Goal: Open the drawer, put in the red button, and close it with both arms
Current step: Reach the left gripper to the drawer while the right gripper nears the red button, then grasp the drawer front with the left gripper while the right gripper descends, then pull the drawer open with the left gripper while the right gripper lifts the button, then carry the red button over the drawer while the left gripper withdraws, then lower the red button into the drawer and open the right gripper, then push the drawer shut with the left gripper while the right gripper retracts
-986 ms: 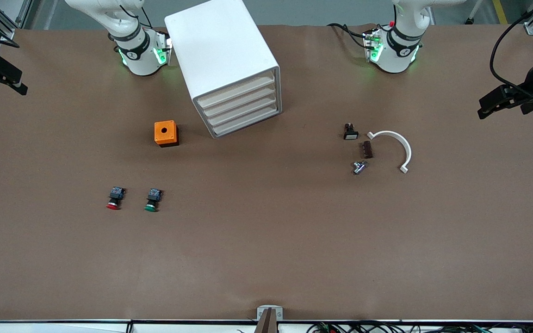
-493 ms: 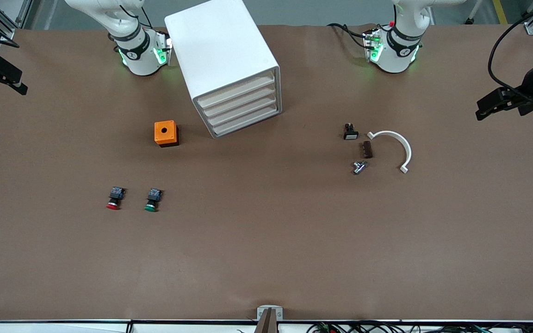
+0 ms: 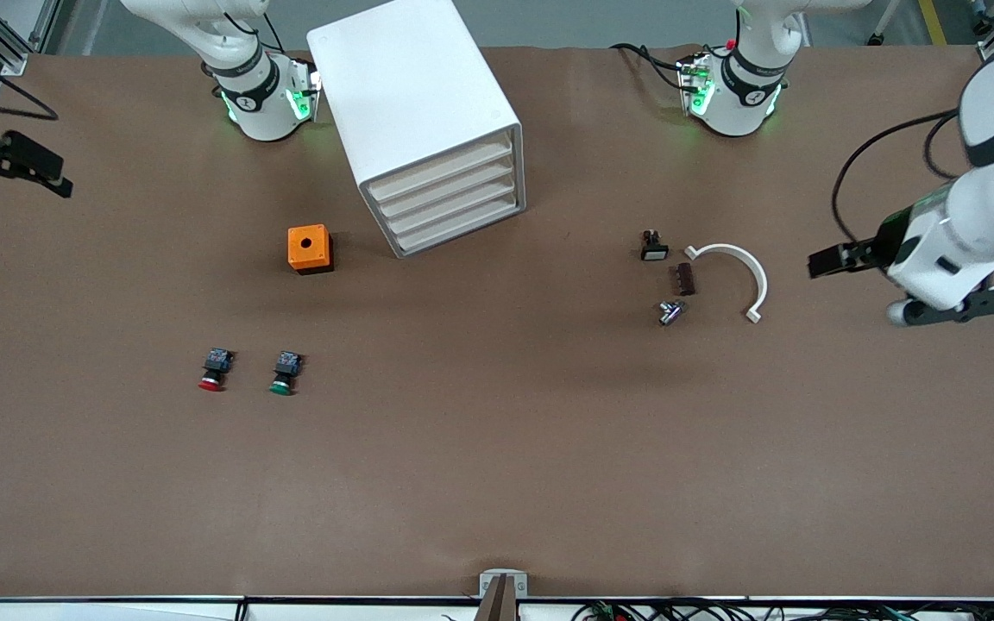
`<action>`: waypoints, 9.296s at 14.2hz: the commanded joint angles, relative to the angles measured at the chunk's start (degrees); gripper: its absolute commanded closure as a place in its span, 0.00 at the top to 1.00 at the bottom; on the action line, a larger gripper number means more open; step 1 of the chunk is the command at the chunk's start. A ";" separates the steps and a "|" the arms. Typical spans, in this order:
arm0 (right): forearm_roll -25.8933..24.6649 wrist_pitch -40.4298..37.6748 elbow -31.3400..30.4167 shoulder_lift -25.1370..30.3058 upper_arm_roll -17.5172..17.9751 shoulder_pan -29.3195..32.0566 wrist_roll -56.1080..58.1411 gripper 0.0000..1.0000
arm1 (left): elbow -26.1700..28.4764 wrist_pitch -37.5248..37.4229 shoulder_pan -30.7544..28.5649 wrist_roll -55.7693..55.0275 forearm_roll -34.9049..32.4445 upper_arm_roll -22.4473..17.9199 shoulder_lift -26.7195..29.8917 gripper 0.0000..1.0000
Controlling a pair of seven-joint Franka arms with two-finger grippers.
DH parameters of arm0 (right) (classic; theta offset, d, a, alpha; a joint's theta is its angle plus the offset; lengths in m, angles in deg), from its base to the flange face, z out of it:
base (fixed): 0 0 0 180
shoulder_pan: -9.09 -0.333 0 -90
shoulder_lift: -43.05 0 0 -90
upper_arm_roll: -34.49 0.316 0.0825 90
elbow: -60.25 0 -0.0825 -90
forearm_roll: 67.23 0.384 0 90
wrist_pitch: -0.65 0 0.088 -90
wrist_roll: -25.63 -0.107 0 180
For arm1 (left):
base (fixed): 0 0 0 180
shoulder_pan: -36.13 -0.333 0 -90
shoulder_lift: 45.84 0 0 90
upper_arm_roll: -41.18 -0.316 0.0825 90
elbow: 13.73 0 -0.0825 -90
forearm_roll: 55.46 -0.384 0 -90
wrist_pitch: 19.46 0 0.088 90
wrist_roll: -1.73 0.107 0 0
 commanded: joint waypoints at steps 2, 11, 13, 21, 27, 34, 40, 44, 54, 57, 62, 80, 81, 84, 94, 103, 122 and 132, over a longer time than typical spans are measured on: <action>-0.81 -0.16 4.89 -8.18 -0.08 -0.30 0.57 1.00 | 0.15 4.60 2.65 -14.24 0.86 3.65 -6.27 1.00; -0.02 18.45 -4.93 -12.60 -0.34 -0.56 -10.66 1.00 | -0.29 11.47 16.88 -50.47 7.63 4.10 -19.20 1.00; 0.94 25.47 -9.76 -12.86 -0.17 -0.74 -11.21 1.00 | -0.37 12.61 20.48 -58.99 11.12 4.10 -21.14 1.00; 3.93 49.22 -19.97 -21.73 -0.08 -1.27 -13.75 1.00 | -1.34 11.13 25.69 -89.60 27.11 4.54 -25.28 1.00; 6.04 56.17 -20.77 -28.41 -0.08 -1.36 -14.02 1.00 | -1.43 4.88 26.74 -102.26 40.56 4.98 -29.23 1.00; 6.05 58.99 -21.65 -31.94 -0.08 -1.53 -13.23 1.00 | -1.69 4.88 28.32 -114.21 50.69 4.98 -32.74 0.69; 6.05 63.39 -24.72 -32.03 -0.08 -1.97 -13.23 1.00 | -3.71 4.88 31.48 -121.70 54.11 4.98 -34.33 0.58; 6.05 63.30 -24.55 -32.99 -0.08 -1.62 -13.14 0.94 | -3.71 4.88 31.93 -121.53 54.83 5.07 -34.33 0.10; 6.05 62.07 -23.85 -33.00 -0.08 -1.97 -13.67 0.00 | -7.84 2.24 27.81 -119.33 52.20 4.10 -34.33 0.00; 6.05 50.51 -21.48 -28.27 0.01 -2.50 -18.74 0.00 | -9.95 2.33 23.15 -117.14 51.49 4.10 -34.68 0.00; 6.13 37.74 -21.56 -15.26 0.10 -9.68 -35.06 0.00 | -11.98 2.59 19.28 -113.01 51.49 4.10 -35.56 0.00; 7.45 35.42 -5.66 -22.17 0.01 -49.78 -103.65 0.00 | -18.92 2.68 17.77 -95.27 42.09 -12.40 -32.23 1.00; 7.45 36.57 -4.78 -23.83 0.01 -50.92 -105.15 0.00 | -18.92 2.68 17.69 -91.42 41.56 -13.64 -31.61 1.00; 7.54 37.02 -1.97 -27.36 0.01 -53.21 -107.88 0.00 | -18.92 2.59 17.60 -80.25 34.91 -16.11 -27.75 1.00; 7.63 32.45 -1.87 -27.81 0.10 -57.26 -112.81 0.35 | -18.22 2.68 17.69 -39.47 13.87 -15.50 -19.66 1.00; 7.63 29.30 2.16 -27.63 0.01 -54.63 -103.44 1.00 | -16.02 3.82 19.35 -18.61 6.40 -13.13 -17.45 1.00; 2.09 -6.30 11.49 -12.61 -0.61 -15.01 -19.51 1.00 | 0.15 30.81 46.94 -37.92 7.28 -12.16 -22.20 1.00; 0.17 -7.72 11.31 -11.28 -0.61 -1.97 -3.82 1.00 | 1.47 30.10 49.33 -55.94 7.46 -0.39 -21.94 1.00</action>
